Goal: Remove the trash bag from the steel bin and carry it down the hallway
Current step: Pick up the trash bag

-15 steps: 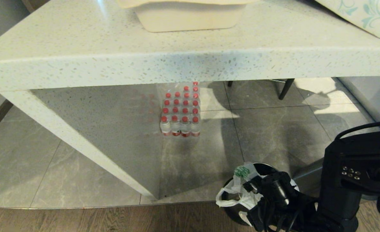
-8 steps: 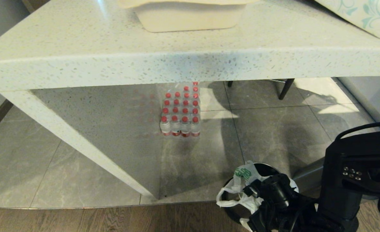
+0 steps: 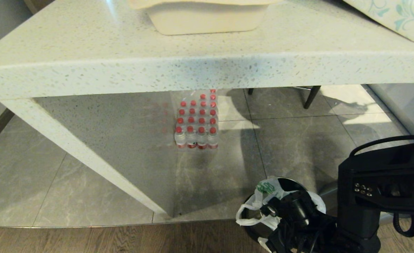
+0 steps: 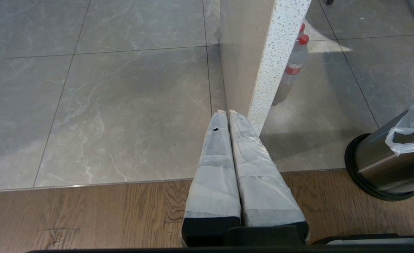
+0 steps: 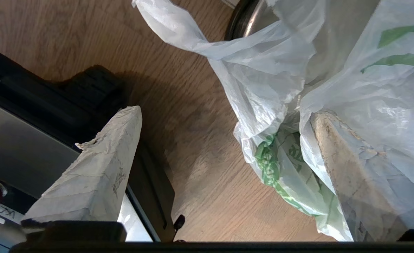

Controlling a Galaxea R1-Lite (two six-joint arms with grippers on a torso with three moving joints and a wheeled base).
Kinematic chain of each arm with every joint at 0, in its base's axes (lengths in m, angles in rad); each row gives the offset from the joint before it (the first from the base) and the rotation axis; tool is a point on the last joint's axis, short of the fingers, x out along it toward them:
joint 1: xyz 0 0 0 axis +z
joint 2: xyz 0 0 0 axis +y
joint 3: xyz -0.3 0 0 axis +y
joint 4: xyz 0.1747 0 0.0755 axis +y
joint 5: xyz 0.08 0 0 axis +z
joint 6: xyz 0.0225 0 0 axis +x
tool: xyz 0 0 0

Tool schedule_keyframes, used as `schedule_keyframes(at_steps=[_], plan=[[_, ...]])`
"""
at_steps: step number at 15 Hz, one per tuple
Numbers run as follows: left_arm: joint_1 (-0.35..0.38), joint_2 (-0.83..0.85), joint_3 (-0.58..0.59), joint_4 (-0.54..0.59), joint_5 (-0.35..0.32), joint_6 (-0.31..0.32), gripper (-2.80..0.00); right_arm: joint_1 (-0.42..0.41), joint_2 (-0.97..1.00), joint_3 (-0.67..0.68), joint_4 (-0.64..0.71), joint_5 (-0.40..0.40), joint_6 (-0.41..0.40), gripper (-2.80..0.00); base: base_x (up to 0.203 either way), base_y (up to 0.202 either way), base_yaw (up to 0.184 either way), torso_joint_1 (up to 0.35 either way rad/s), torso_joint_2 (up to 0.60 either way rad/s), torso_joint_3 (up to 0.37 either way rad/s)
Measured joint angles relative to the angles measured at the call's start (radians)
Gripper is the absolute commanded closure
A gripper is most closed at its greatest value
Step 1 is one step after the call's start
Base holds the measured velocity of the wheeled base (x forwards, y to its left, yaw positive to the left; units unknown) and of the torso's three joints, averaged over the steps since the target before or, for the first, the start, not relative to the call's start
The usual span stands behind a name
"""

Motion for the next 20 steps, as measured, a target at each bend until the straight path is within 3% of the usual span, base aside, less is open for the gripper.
schedule_keyframes(at_steps=[8, 13, 20], plan=[[0.000, 0.000, 0.000, 0.000, 0.000, 0.000, 0.00, -0.043, 0.063, -0.070, -0.004, -0.009, -0.023, -2.80, 0.000, 0.000, 0.000, 0.000, 0.00, 0.000], [0.000, 0.000, 0.000, 0.000, 0.000, 0.000, 0.00, -0.061, 0.094, -0.114, -0.121, -0.015, -0.018, -2.80, 0.000, 0.000, 0.000, 0.000, 0.00, 0.000], [0.000, 0.000, 0.000, 0.000, 0.000, 0.000, 0.00, -0.070, 0.106, -0.125, -0.134, -0.042, 0.013, -2.80, 0.000, 0.000, 0.000, 0.000, 0.00, 0.000]])
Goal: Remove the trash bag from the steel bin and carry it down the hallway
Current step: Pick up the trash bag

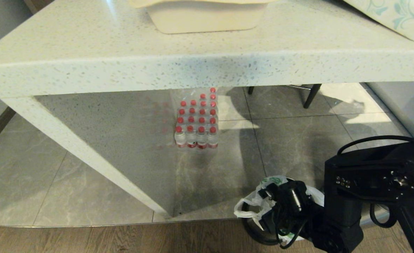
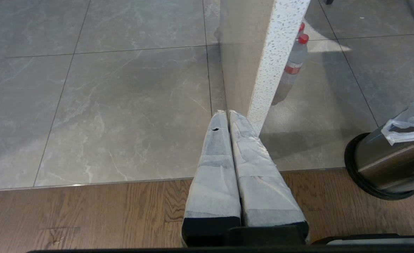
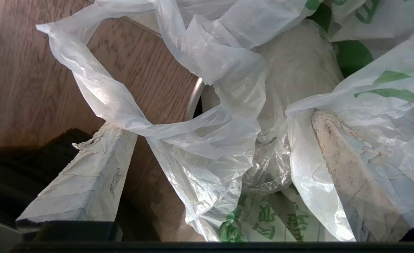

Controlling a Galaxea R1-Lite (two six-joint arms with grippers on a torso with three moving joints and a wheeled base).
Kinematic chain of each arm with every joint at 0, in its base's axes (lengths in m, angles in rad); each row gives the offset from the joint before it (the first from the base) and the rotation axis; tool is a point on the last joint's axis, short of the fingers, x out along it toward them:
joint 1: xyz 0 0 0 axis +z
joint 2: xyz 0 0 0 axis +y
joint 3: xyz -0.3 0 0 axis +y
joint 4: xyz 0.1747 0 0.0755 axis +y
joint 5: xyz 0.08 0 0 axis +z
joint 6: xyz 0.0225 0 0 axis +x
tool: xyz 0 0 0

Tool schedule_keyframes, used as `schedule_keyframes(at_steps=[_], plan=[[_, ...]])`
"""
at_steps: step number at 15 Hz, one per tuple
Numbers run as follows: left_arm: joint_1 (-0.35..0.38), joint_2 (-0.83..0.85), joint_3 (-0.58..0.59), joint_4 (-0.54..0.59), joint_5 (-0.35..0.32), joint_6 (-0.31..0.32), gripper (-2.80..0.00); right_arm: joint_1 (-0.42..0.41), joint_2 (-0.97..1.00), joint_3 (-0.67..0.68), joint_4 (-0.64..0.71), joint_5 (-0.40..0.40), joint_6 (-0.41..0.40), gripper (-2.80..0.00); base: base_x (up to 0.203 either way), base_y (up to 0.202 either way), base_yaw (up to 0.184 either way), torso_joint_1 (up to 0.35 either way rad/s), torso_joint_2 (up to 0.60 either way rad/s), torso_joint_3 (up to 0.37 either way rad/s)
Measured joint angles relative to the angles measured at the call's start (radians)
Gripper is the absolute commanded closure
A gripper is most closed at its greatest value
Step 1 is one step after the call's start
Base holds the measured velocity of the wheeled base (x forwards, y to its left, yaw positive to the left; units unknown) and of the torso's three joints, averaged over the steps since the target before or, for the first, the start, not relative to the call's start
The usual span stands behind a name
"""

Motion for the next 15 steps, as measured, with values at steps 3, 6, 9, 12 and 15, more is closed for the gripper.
schedule_keyframes(at_steps=[3, 6, 9, 12, 15], plan=[[0.000, 0.000, 0.000, 0.000, 0.000, 0.000, 0.00, -0.001, -0.002, 0.000, 0.001, -0.021, 0.029, -2.80, 0.000, 0.000, 0.000, 0.000, 0.00, 0.000], [0.000, 0.000, 0.000, 0.000, 0.000, 0.000, 0.00, -0.009, -0.005, -0.001, 0.002, -0.026, 0.032, -2.80, 0.000, 0.000, 0.000, 0.000, 0.00, 0.000], [0.000, 0.000, 0.000, 0.000, 0.000, 0.000, 0.00, -0.017, -0.009, 0.000, 0.001, -0.044, 0.070, -2.80, 0.000, 0.000, 0.000, 0.000, 0.00, 0.000], [0.000, 0.000, 0.000, 0.000, 0.000, 0.000, 0.00, -0.033, -0.013, -0.001, 0.002, -0.046, 0.083, -2.80, 0.000, 0.000, 0.000, 0.000, 0.00, 0.000], [0.000, 0.000, 0.000, 0.000, 0.000, 0.000, 0.00, -0.052, -0.022, -0.002, 0.011, -0.046, 0.081, -2.80, 0.000, 0.000, 0.000, 0.000, 0.00, 0.000]])
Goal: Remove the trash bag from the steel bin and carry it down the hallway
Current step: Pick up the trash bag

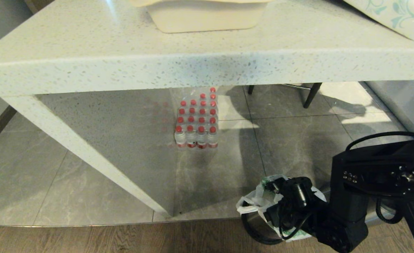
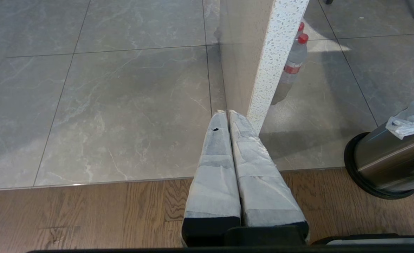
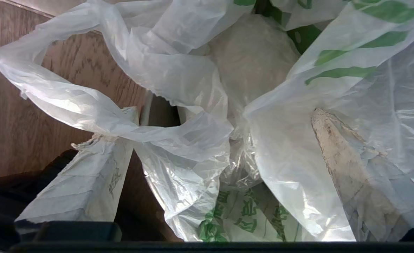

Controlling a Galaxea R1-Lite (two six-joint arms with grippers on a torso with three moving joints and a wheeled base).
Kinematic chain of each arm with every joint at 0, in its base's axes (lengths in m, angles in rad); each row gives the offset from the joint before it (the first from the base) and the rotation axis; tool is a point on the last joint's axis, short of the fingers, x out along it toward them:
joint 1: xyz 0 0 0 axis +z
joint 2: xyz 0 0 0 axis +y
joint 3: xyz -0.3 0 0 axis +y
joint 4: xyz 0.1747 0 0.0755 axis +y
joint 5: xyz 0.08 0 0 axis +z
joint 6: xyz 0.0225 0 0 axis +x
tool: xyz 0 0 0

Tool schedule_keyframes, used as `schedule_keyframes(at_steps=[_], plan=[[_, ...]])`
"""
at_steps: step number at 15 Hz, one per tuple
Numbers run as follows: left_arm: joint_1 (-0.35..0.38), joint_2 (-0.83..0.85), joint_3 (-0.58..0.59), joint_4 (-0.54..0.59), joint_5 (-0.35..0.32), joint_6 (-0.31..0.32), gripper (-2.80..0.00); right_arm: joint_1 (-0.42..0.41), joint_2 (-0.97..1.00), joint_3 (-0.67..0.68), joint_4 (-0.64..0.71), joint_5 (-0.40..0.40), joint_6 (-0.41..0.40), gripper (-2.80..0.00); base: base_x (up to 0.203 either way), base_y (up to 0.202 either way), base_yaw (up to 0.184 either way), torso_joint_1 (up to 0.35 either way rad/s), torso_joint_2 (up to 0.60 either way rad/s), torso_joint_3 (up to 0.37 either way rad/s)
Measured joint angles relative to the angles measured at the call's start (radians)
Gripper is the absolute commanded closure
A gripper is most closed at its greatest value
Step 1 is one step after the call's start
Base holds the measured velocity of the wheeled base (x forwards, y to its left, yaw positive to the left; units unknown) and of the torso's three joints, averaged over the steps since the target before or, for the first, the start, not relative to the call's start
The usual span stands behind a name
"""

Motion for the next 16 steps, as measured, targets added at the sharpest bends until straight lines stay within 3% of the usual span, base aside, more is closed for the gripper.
schedule_keyframes(at_steps=[7, 16], plan=[[0.000, 0.000, 0.000, 0.000, 0.000, 0.000, 0.00, -0.059, -0.003, -0.006, 0.013, -0.006, -0.005, -2.80, 0.000, 0.000, 0.000, 0.000, 0.00, 0.000], [0.000, 0.000, 0.000, 0.000, 0.000, 0.000, 0.00, -0.057, -0.040, 0.009, 0.069, 0.000, 0.005, -2.80, 0.000, 0.000, 0.000, 0.000, 0.00, 0.000]])
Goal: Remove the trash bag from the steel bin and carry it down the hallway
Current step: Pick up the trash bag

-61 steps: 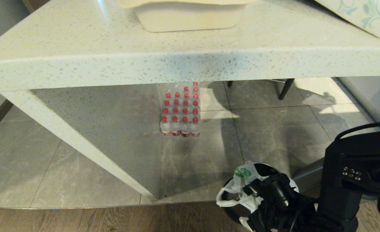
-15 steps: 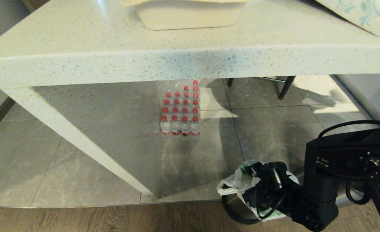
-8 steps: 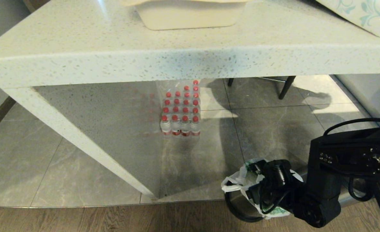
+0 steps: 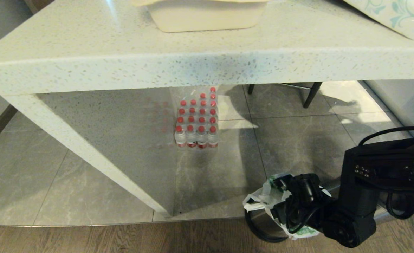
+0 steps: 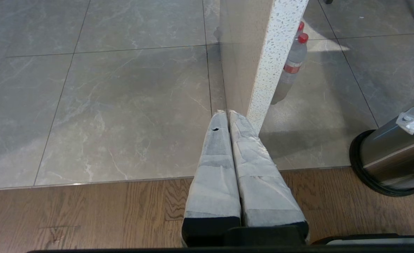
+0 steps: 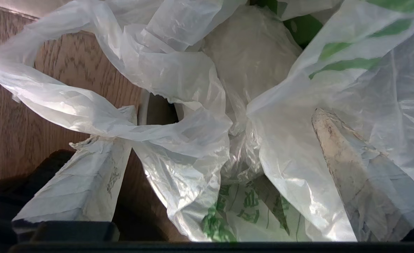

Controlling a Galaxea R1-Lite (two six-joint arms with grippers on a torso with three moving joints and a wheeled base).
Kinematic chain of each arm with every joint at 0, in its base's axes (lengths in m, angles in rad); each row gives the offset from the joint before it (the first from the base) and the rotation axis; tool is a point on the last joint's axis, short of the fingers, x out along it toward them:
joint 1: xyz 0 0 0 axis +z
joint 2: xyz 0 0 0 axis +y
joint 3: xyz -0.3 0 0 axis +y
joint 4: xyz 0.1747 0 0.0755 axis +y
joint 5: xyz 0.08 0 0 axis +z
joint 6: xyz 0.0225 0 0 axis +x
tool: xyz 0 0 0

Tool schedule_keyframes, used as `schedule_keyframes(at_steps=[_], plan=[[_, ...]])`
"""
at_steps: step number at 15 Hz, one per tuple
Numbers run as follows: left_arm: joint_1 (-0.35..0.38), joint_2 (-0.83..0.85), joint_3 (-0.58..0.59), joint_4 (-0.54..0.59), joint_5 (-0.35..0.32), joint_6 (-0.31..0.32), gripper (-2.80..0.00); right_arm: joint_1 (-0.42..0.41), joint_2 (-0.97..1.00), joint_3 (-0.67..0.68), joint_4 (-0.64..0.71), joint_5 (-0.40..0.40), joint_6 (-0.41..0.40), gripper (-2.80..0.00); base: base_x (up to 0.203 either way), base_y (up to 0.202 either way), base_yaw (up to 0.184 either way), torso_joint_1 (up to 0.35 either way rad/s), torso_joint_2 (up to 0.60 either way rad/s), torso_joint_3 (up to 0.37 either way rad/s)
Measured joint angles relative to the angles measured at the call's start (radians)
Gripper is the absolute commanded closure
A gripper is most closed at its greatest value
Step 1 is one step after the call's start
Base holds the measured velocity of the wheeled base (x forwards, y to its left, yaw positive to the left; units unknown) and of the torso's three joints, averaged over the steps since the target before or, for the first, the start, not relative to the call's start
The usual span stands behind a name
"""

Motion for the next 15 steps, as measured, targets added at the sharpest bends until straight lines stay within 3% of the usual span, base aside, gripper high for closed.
schedule_keyframes(at_steps=[15], plan=[[0.000, 0.000, 0.000, 0.000, 0.000, 0.000, 0.00, -0.017, -0.022, 0.006, 0.025, -0.005, 0.003, -2.80, 0.000, 0.000, 0.000, 0.000, 0.00, 0.000]])
